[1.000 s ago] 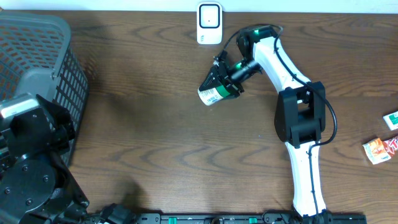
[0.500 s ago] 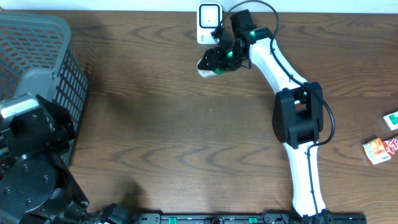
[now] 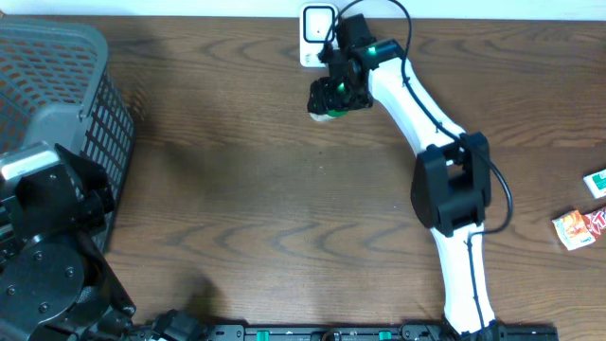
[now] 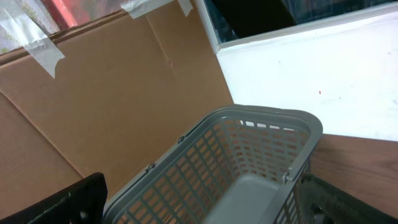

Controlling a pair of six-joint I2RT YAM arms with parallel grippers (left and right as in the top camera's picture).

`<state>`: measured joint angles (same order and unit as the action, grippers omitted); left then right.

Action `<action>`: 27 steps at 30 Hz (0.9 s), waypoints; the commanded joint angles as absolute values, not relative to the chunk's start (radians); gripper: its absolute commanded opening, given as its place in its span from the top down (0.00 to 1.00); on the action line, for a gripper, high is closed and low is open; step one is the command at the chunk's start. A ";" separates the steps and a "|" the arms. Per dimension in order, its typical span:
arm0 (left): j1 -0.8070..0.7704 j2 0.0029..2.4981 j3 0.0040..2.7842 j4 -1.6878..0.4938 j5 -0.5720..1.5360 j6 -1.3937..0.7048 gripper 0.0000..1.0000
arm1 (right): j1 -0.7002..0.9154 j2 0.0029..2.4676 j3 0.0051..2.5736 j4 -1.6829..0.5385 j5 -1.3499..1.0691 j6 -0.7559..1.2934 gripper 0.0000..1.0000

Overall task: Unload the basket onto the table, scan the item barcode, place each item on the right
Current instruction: 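Hold the jar's label against the white scanner face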

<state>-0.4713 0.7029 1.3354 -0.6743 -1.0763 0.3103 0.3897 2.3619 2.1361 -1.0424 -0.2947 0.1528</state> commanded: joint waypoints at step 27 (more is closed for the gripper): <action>-0.468 0.699 1.336 -0.673 -1.085 0.301 0.02 | 0.850 1.554 2.144 -1.548 0.485 0.413 0.61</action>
